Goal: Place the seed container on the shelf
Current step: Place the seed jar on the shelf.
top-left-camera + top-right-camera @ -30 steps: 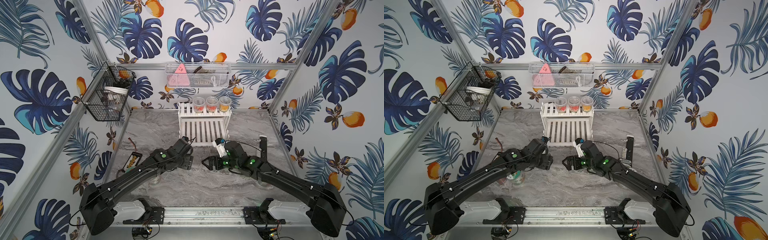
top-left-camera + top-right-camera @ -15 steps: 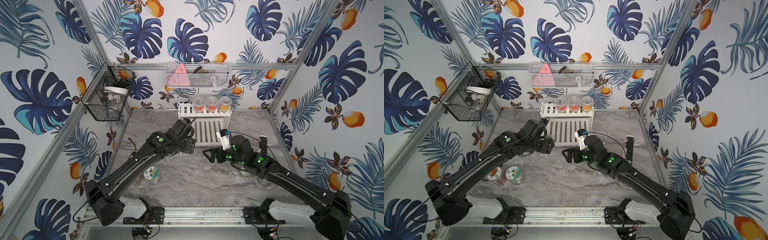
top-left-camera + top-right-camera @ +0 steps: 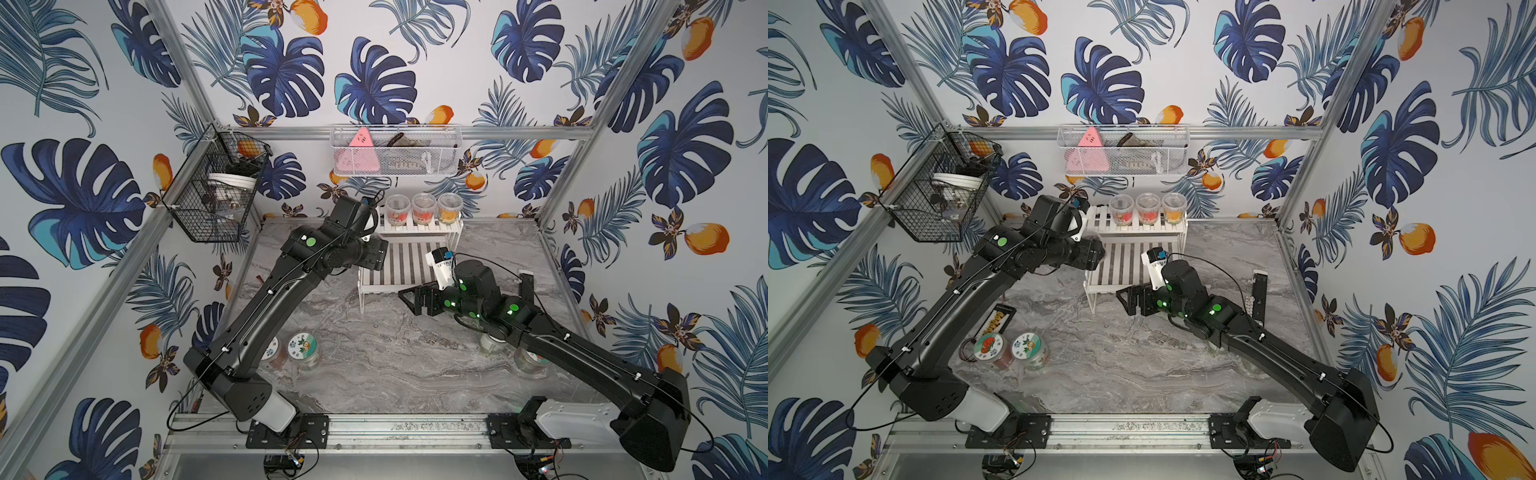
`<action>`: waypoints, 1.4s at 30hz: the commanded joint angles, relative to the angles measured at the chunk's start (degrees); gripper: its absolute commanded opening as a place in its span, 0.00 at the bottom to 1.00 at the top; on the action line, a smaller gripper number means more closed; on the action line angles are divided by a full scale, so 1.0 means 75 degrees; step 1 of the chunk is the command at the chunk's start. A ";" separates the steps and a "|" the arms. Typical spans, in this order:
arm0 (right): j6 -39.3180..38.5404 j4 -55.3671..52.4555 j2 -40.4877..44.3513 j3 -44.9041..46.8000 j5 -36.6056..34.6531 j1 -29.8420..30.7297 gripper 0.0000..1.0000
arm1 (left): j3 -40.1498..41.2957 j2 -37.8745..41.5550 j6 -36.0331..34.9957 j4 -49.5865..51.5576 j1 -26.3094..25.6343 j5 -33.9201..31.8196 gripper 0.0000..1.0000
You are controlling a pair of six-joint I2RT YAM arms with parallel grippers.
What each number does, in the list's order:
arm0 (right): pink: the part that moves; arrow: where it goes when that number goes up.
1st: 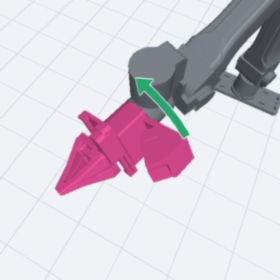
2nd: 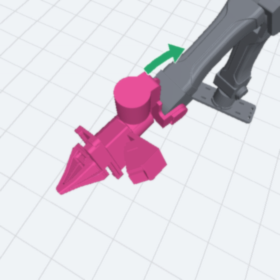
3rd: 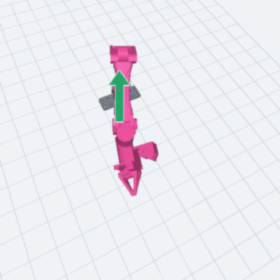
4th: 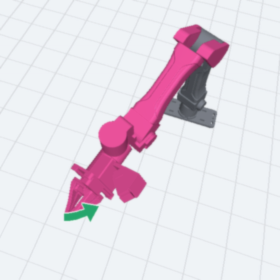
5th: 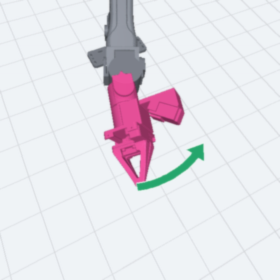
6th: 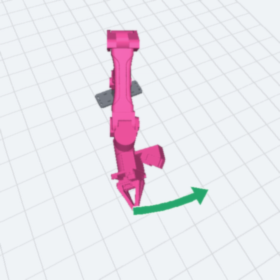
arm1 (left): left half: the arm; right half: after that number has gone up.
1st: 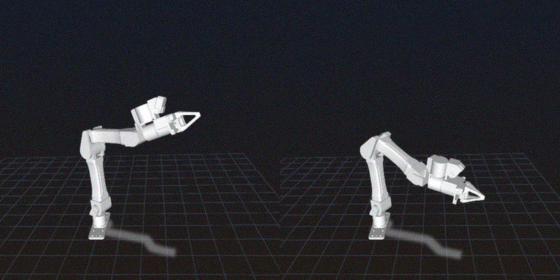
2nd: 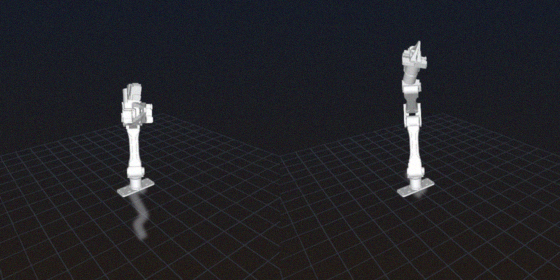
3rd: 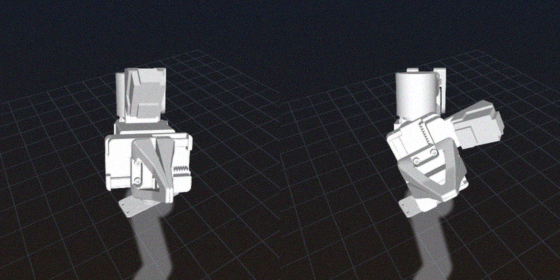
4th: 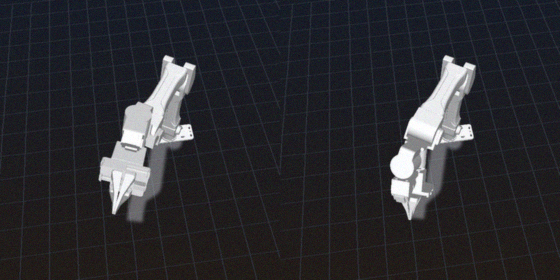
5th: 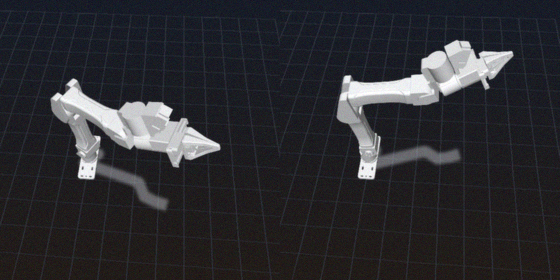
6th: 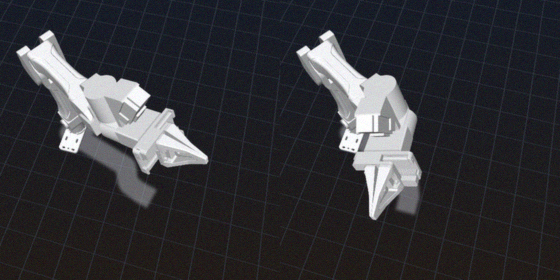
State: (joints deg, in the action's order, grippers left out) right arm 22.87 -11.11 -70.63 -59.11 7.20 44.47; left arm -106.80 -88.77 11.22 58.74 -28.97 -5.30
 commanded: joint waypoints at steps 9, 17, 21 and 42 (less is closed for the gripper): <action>-0.0260 0.0404 -0.0226 -0.0297 -0.0160 -0.0011 1.00 | -0.1123 -0.0583 -0.0415 0.0364 0.0378 0.0295 0.74; -0.0190 0.0546 -0.0460 -0.0479 -0.0144 -0.0011 1.00 | -0.2043 -0.1154 -0.0482 0.0435 0.0714 0.0471 0.74; -0.0170 0.0585 -0.0461 -0.0471 -0.0204 -0.0011 1.00 | -0.2511 -0.1453 -0.0535 0.0529 0.0896 0.0574 0.74; 0.0103 0.0540 -0.1118 -0.1267 -0.1116 -0.0011 1.00 | -0.4482 -0.3049 -0.0603 0.0892 0.1096 0.0023 0.72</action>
State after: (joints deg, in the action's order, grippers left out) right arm 23.51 -7.62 -78.83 -67.53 0.60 44.47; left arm -138.91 -110.72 7.44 64.47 -21.06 -4.05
